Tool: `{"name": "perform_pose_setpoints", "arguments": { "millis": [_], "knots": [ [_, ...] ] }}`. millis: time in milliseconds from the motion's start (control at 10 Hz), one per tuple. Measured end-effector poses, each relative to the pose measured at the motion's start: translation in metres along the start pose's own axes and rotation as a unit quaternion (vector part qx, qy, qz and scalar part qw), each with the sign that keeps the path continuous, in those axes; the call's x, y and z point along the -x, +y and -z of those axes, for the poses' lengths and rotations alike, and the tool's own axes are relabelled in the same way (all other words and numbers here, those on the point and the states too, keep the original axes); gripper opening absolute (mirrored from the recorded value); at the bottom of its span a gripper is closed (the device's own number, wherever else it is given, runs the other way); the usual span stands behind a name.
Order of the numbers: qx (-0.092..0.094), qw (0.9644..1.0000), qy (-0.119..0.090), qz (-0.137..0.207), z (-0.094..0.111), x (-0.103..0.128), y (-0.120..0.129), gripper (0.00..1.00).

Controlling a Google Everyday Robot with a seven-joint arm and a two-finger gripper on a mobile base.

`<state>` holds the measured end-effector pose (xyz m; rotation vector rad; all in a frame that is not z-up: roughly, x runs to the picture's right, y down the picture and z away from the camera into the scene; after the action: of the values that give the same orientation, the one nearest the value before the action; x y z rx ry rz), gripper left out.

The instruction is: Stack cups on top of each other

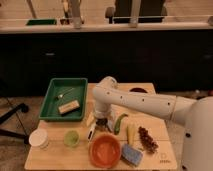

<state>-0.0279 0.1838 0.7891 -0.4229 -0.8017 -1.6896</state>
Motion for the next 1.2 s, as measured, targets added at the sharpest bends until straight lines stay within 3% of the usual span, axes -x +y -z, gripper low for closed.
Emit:
{"name": "perform_pose_setpoints", "arguments": {
  "millis": [400, 800, 1200],
  "knots": [
    [0.003, 0.9999, 0.008, 0.007, -0.002, -0.002, -0.001, 0.49],
    [0.007, 0.9997, 0.018, 0.014, 0.001, 0.002, -0.004, 0.05],
    [0.023, 0.9997, 0.012, 0.001, 0.012, 0.003, -0.003, 0.0]
  ]
}}
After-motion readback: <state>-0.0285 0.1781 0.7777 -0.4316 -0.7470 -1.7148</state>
